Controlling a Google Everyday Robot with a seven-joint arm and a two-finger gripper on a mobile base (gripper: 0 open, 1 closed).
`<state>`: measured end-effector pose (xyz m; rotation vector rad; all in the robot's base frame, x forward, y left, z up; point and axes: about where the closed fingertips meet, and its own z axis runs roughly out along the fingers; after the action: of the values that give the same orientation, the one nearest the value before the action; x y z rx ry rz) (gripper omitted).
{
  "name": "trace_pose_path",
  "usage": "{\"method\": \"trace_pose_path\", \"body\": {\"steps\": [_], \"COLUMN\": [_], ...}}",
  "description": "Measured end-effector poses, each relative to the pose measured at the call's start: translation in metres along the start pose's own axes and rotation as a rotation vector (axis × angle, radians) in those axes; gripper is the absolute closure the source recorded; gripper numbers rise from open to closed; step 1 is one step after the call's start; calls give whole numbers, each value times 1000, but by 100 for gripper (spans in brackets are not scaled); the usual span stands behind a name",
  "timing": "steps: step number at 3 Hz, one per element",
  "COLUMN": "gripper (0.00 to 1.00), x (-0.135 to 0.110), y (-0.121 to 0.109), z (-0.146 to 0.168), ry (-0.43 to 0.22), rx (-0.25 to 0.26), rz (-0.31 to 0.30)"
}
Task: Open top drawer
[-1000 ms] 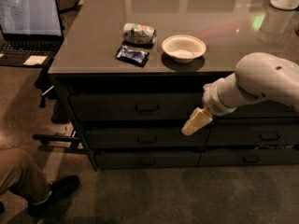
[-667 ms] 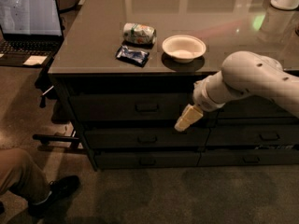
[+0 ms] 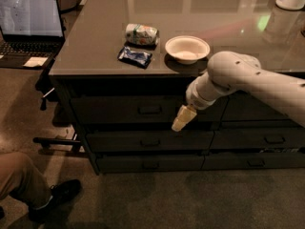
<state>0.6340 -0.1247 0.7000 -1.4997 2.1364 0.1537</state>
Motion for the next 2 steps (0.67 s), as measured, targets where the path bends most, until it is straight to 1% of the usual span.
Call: {"method": "trace_pose_path", "body": {"steps": [1, 2], "gripper": [0, 0], "x": [3, 7], "y": [-4, -6], "z": [20, 33], "ry": [20, 19], "rx": [-29, -44], "rz": [-12, -21]}}
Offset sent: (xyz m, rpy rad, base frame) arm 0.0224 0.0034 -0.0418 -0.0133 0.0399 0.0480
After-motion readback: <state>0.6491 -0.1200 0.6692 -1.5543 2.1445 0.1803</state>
